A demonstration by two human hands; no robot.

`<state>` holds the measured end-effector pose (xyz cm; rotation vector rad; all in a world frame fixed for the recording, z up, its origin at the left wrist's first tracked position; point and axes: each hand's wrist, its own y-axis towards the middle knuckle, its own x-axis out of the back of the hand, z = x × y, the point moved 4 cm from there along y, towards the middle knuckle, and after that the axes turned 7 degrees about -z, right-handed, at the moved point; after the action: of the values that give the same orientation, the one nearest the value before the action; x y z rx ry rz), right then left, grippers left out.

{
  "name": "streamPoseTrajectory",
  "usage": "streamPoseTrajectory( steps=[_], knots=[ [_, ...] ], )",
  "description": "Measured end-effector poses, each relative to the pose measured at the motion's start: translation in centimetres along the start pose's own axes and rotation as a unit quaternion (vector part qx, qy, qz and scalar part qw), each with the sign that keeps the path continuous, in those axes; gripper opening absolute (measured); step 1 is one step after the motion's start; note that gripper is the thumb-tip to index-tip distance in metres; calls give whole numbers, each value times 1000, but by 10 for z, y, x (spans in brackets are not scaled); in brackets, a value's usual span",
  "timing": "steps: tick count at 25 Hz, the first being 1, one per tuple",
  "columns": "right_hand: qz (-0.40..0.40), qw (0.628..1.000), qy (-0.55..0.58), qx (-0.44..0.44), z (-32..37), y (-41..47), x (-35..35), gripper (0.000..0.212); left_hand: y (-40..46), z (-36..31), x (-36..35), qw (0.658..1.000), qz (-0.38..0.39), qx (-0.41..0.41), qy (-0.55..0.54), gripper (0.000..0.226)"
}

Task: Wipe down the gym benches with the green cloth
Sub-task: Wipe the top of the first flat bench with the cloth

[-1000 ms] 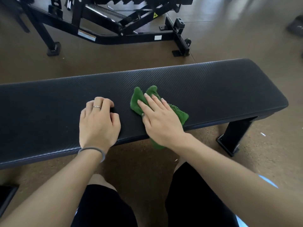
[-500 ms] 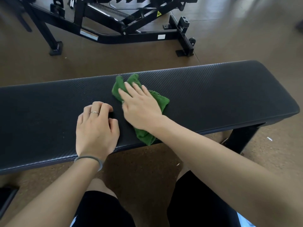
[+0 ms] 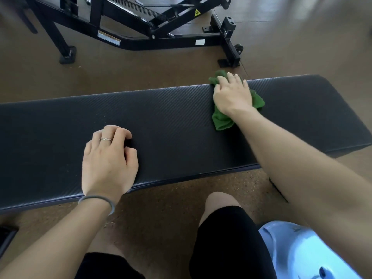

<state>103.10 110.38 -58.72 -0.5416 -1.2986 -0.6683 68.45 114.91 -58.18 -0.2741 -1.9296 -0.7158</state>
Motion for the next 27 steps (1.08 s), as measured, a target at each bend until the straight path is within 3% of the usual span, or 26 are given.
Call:
streamPoseTrajectory(
  steps=[6, 8, 13, 20, 23, 27],
  knots=[
    [1, 985, 49, 167, 67, -124, -12, 56, -3, -1, 0, 1000, 5, -3, -1, 30],
    [19, 979, 59, 196, 64, -116, -12, 54, -2, -1, 1, 1000, 6, -4, -1, 30],
    [16, 994, 32, 108, 72, -45, -13, 56, 0, -2, 2, 1000, 2, -5, -5, 28],
    [-16, 978, 48, 202, 93, -183, -19, 56, -3, -2, 4, 1000, 5, -13, -1, 28],
    [14, 974, 48, 220, 93, -149, -18, 55, -2, -1, 3, 1000, 15, -5, -3, 19],
    [4, 988, 44, 145, 95, -107, -19, 56, -3, -1, 3, 1000, 12, 1, 0, 19]
  ],
)
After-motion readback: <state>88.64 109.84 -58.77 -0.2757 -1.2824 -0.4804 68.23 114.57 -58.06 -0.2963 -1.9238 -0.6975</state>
